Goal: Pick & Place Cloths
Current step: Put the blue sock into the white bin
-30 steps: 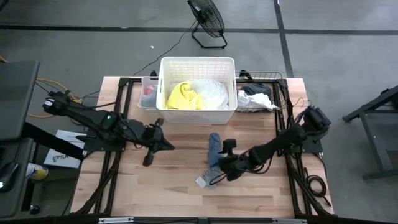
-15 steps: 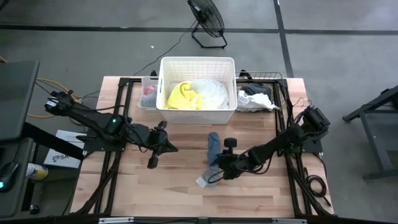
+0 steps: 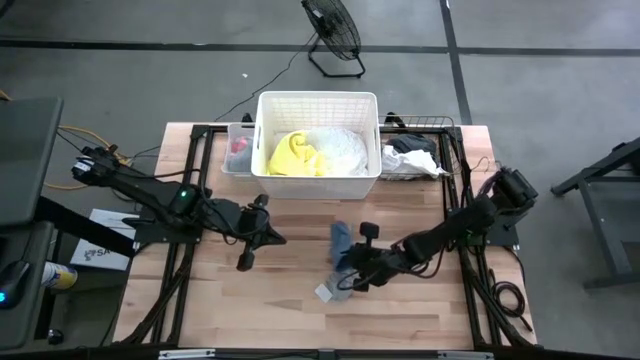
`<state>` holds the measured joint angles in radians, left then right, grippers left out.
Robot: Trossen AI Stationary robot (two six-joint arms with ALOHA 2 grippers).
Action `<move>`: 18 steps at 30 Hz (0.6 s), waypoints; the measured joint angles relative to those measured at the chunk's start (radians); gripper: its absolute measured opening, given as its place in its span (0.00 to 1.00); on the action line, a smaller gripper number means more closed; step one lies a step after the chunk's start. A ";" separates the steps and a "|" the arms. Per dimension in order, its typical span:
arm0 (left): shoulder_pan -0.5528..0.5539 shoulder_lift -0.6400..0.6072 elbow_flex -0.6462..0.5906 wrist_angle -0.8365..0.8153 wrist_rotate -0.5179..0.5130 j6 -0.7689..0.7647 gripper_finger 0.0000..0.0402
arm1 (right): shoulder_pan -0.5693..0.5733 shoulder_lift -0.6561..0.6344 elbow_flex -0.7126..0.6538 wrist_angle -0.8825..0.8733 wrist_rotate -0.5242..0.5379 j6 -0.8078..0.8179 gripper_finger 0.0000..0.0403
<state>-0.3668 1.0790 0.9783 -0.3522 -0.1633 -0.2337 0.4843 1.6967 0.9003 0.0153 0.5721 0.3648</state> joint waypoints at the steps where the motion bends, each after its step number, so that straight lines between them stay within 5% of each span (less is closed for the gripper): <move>1: 0.000 0.000 0.000 0.001 -0.004 0.000 0.00 | 0.000 -0.011 0.000 0.008 0.002 -0.001 0.01; 18: 0.000 0.000 0.000 0.004 -0.013 0.000 0.00 | 0.007 -0.114 0.000 0.184 0.054 -0.130 0.01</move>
<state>-0.3668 1.0790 0.9783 -0.3478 -0.1761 -0.2333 0.4909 1.5829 0.9005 0.1990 0.6262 0.2353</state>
